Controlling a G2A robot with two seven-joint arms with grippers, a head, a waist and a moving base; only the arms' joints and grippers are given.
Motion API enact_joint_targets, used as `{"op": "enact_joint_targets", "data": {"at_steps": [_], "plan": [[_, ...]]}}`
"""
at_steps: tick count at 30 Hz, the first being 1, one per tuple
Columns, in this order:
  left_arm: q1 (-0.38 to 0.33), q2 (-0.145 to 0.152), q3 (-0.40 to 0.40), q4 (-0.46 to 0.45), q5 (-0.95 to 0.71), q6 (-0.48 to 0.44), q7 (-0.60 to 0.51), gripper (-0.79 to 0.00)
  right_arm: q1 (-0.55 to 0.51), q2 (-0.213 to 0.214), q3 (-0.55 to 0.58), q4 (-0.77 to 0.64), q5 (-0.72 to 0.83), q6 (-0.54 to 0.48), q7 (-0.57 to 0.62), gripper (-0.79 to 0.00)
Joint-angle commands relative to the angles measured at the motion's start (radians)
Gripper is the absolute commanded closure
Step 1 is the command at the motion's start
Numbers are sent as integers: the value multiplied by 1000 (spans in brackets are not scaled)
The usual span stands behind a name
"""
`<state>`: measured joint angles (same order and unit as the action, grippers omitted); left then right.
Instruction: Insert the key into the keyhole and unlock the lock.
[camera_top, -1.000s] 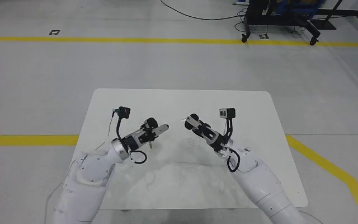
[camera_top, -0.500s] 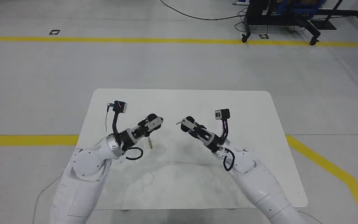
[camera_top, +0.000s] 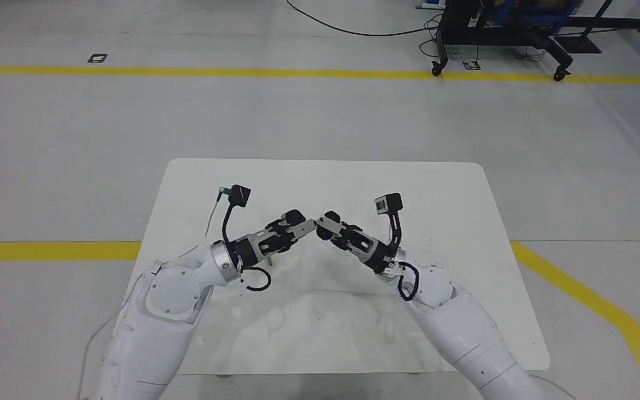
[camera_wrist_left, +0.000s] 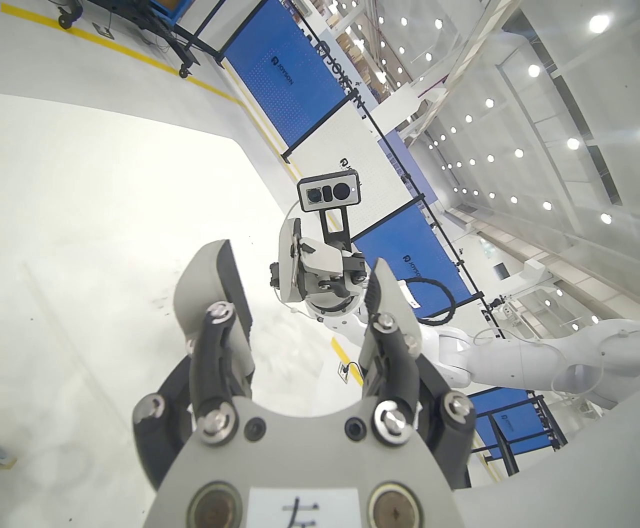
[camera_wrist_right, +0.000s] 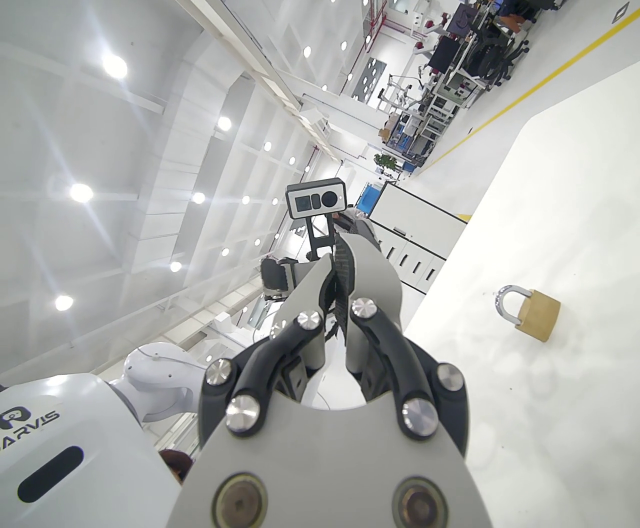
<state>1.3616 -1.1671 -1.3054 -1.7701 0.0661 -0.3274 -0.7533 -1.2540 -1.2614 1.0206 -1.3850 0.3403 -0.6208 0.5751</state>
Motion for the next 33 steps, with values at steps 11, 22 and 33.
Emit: {"op": "enact_joint_targets", "data": {"at_steps": [11, 22, 33], "plan": [[0, 7, 16, -8, 32, -2, 0, -9, -3, -1, 7, 0, 12, 11, 21, 0], [-1, 11, 24, -9, 53, 12, 31, 0, -3, -4, 7, 1, 20, 14, 35, 0], [22, 15, -15, -8, 29, 22, 125, 0, -3, -4, 9, 2, 16, 14, 32, -785]]}}
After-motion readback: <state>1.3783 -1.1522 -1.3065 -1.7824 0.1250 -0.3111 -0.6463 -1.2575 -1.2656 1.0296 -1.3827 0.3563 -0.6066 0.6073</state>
